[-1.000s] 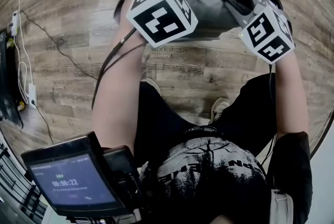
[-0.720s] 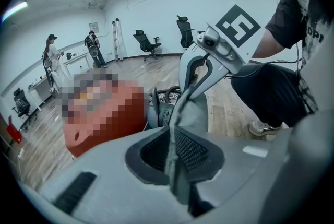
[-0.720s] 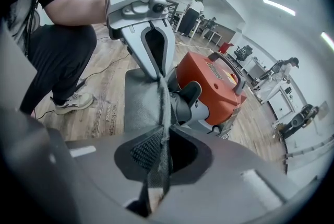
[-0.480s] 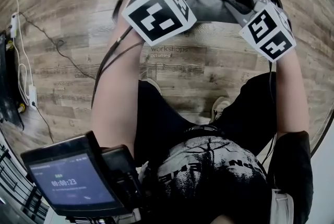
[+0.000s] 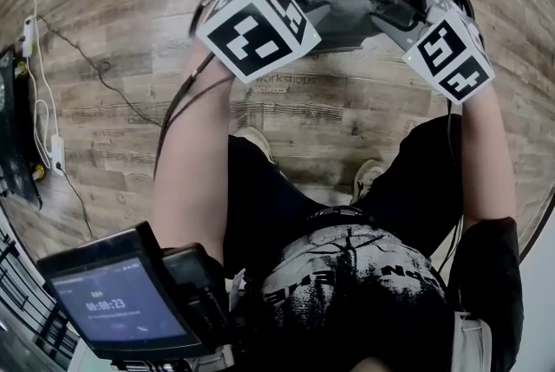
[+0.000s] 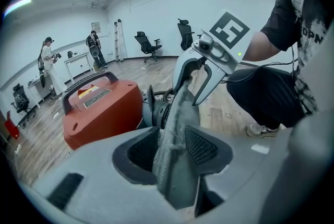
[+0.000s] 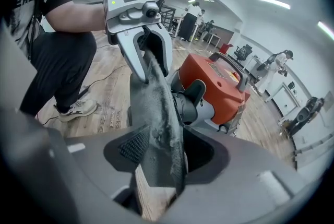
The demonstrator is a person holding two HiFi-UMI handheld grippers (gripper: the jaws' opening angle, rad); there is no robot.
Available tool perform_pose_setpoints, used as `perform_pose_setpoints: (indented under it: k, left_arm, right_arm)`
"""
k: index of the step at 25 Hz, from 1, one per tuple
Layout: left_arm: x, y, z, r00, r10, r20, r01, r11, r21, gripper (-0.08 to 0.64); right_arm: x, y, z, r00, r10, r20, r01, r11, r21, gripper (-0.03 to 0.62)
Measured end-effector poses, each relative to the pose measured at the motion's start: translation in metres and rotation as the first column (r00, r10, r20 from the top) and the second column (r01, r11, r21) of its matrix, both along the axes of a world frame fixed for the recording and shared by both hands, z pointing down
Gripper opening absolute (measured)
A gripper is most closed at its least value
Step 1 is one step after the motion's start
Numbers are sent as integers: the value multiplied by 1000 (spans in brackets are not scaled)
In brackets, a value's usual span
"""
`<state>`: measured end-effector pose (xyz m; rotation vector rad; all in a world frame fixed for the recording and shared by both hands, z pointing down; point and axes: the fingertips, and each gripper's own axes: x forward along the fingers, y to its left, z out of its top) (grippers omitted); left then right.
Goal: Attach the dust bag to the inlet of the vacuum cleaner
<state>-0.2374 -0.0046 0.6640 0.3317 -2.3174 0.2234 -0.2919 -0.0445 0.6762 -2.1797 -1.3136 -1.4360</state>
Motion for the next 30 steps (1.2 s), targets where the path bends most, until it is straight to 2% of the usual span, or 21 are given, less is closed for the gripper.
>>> perform_pose_setpoints:
  k: [11, 19, 23, 30]
  left_arm:
    - [7, 3, -5, 998, -47, 36, 48, 999, -23, 216]
    - [6, 2, -6, 998, -50, 37, 51, 998, -32, 221]
    - [9, -1, 1, 1000, -28, 9, 28, 998, -58, 222]
    - [7, -1, 0, 999, -36, 29, 37, 998, -47, 222]
  right_arm:
    - [19, 14, -8, 993, 6, -118, -16, 996, -86, 249]
    - [27, 15, -10, 995, -9, -101, 0, 996, -91, 247]
    - [24, 14, -16, 997, -10, -81, 2, 995, -98, 244]
    - [27, 13, -16, 996, -16, -91, 7, 995, -101, 236]
